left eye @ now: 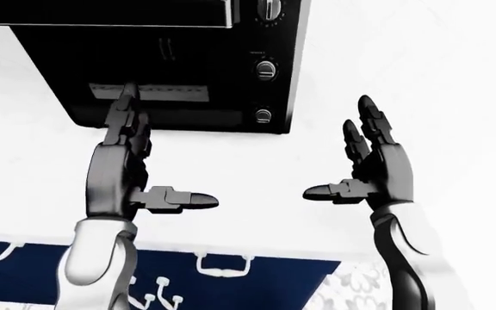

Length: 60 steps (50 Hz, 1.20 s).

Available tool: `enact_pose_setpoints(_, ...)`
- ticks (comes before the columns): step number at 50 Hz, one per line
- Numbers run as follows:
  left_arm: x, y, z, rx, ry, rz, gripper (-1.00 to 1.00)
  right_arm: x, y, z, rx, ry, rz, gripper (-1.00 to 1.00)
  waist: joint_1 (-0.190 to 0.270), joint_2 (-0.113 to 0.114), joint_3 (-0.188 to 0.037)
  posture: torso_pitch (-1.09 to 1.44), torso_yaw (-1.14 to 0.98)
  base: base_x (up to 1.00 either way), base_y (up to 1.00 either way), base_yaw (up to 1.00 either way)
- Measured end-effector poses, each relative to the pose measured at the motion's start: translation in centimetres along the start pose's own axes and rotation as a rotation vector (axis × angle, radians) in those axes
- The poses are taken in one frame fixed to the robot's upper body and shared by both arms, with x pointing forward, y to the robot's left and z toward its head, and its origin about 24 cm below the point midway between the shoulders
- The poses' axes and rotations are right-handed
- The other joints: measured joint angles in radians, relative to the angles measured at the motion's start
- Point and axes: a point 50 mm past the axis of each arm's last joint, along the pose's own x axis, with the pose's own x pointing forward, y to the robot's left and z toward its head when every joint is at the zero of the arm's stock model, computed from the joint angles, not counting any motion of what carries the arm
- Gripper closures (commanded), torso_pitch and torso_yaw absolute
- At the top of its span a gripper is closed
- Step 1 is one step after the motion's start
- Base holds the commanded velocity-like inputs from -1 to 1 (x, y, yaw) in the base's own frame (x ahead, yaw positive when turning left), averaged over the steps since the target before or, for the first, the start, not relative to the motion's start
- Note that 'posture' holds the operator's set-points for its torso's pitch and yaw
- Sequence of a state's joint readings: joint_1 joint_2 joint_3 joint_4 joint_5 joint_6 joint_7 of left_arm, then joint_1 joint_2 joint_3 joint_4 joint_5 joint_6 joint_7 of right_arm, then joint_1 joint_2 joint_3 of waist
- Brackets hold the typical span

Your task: Open the toaster oven door.

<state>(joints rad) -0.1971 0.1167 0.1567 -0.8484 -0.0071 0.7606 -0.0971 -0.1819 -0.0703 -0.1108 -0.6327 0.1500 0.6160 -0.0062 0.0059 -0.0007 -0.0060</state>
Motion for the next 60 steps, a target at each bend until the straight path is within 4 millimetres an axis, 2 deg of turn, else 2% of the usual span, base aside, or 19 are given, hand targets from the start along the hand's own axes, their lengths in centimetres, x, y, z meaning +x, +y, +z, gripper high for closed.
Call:
enact_pose_setpoints(13,0.2,-0.1,-0.1,-0.002,-0.003,-0.004,-1.0,-0.1,0.0,-0.1,0.001,0.003,-0.001,-1.0,0.0,-0.002,-0.068,-0.16,0.0,0.0,0.0,0.0)
enact_pose_setpoints(33,0.3,-0.3,-0.6,0.001,0.008,-0.013,-1.0,-0.1,0.1,-0.7,0.001,0.007,0.004,-1.0,0.006,0.001,-0.21,-0.29,0.0,0.0,0.0,0.0)
enact_pose_setpoints(43,0.2,-0.2,-0.8,0.005,0.008,-0.012,-1.0,-0.1,0.0,-1.3,0.003,0.017,0.001,-1.0,0.011,0.0,-0.256,-0.36,0.0,0.0,0.0,0.0)
enact_pose_setpoints(60,0.4,-0.3,-0.9,0.012,0.011,-0.016,-1.0,-0.2,0.0,-1.0,0.004,0.011,0.0,-1.0,0.018,-0.001,-0.325,-0.48,0.0,0.0,0.0,0.0)
